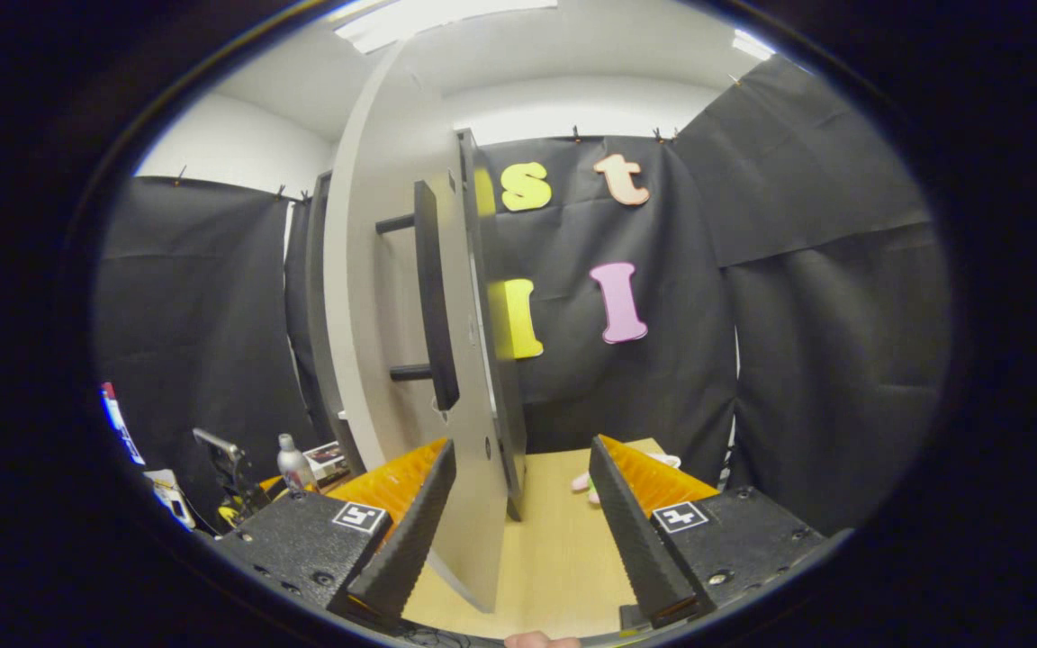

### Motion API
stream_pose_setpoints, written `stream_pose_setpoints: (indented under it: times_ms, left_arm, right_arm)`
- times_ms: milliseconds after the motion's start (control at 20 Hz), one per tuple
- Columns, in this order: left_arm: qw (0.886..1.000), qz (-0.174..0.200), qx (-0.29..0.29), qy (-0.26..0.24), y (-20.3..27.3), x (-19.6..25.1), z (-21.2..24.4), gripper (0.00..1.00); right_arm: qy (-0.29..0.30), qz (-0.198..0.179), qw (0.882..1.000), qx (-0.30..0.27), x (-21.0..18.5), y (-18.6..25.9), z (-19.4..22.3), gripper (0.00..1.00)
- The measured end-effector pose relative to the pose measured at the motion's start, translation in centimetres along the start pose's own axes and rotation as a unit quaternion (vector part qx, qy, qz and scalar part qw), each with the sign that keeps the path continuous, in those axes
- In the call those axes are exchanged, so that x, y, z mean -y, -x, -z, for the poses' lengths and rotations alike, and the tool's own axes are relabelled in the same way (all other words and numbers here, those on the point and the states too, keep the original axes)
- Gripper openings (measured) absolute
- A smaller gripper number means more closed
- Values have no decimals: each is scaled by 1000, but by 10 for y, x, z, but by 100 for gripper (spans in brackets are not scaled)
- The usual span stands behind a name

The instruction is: Open the cabinet door with the right hand, grasp the bottle in the cabinet with the left hand and place it on the coaster, then close the cabinet door with the right hand.

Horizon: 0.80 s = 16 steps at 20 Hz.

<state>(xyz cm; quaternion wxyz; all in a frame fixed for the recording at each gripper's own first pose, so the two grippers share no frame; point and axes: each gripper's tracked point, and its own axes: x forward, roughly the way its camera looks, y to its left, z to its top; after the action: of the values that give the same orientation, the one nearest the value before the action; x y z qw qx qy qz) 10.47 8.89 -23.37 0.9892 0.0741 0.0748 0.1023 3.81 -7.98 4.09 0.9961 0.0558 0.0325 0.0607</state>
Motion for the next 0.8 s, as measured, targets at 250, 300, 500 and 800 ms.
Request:
stream_pose_setpoints:
  times_ms: [250,300,500,800]
  left_arm:
    - [997,-42,-41,42,6,-13,57,72]
    - [997,-46,-50,45,7,-15,63,72]
    - [995,-63,-70,41,6,-24,87,72]
    - [995,-66,-61,43,17,-17,99,72]
  right_arm:
    - [-1,7,1000,13,-2,6,-15,93]
    - [1,11,1000,11,1,6,-15,93]
    - [8,27,999,18,8,11,-24,93]
    - [4,42,999,16,14,10,-25,92]
